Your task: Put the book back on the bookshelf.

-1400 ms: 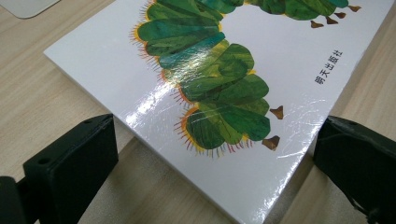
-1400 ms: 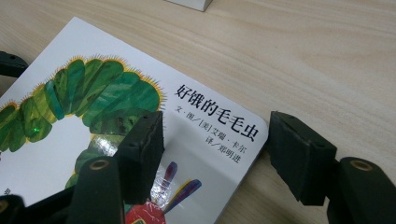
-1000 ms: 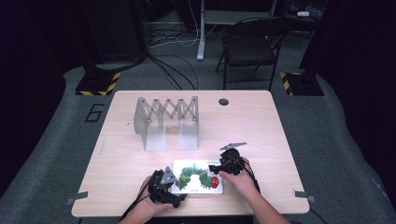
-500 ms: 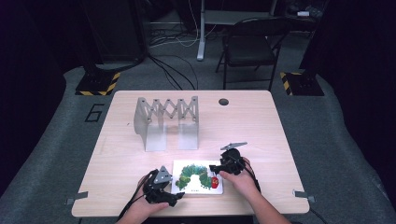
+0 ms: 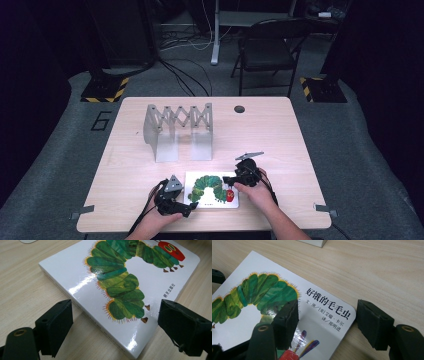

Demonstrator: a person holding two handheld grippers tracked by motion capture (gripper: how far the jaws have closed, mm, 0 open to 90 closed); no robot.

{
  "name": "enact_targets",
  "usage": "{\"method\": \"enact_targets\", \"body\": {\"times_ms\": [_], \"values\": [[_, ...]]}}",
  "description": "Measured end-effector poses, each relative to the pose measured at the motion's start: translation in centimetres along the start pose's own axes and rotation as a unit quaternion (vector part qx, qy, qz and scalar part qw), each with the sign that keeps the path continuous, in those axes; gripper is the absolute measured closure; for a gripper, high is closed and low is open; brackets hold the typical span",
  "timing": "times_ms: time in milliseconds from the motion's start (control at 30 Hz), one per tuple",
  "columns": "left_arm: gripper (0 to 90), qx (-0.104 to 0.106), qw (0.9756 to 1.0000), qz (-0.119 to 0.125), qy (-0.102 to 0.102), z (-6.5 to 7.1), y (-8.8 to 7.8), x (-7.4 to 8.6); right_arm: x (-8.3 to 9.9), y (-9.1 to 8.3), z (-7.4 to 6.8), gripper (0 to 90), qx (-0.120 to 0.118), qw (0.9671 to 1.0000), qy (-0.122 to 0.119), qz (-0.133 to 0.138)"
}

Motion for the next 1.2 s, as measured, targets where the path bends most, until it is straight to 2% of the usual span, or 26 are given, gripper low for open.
{"method": "enact_targets", "body": {"times_ms": [100,200,267,333,400,433,567,600,667,800,933,967,1200], "values": [[11.7,0.01,0.9996,0.001,-0.024,0.0,0.1,0.1,0.0,-0.1,-0.1,33.8,-0.003,0.9999,0.015,-0.004],[11.7,0.01,0.9997,0.001,-0.02,0.0,0.1,0.1,-0.1,-0.1,0.0,34.8,-0.008,0.9996,0.028,-0.001],[11.7,0.011,0.9996,0.002,-0.028,0.1,0.2,0.1,-0.1,-0.2,0.0,37.0,-0.008,0.9992,0.038,-0.003],[11.7,0.013,0.9997,0.003,-0.02,0.0,0.2,0.1,-0.3,-0.4,0.0,38.9,-0.011,0.999,0.044,0.002],[11.4,0.012,0.9997,0.003,-0.022,0.0,0.2,0.1,-0.7,-0.6,0.0,39.4,-0.013,0.999,0.04,0.015],[11.3,0.012,0.9997,0.002,-0.021,0.0,0.2,0.1,-0.7,-0.7,-0.2,39.4,-0.011,0.9988,0.047,0.013],[10.9,0.011,0.9997,0.002,-0.022,0.0,0.2,0.1,-0.7,-0.7,-0.2,39.8,-0.009,0.9993,0.034,0.015],[10.7,0.01,0.9997,0.002,-0.022,0.0,0.2,0.1,-0.8,-0.8,-0.3,39.9,-0.008,0.999,0.042,0.015],[10.4,0.006,0.9997,0.005,-0.024,0.1,0.3,0.1,-0.9,-0.9,-0.3,40.5,-0.009,0.9992,0.034,0.019],[9.2,0.003,0.9997,0.005,-0.024,0.0,0.3,0.1,-1.0,-1.3,-0.4,42.1,-0.011,0.9991,0.035,0.024],[8.4,0.003,0.9998,0.003,-0.022,0.0,0.3,0.1,-1.5,-2.1,-0.6,44.0,-0.019,0.9982,0.038,0.042],[8.3,0.004,0.9998,0.003,-0.021,0.0,0.3,0.1,-1.6,-2.3,-0.8,44.7,-0.02,0.9978,0.05,0.039],[8.3,0.002,0.9997,0.006,-0.024,0.0,0.4,0.1,-1.5,-2.0,-0.6,45.0,-0.016,0.9986,0.034,0.036]]}}
Point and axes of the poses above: each handheld gripper's, and its own axes: y roughly forward along the jaws, x roughly out of its underside, z roughly to its right, the point moved 7 cm from there along y, roughly forward along the jaws, and after that the axes turned 6 degrees about z, right-handed, at the moved point
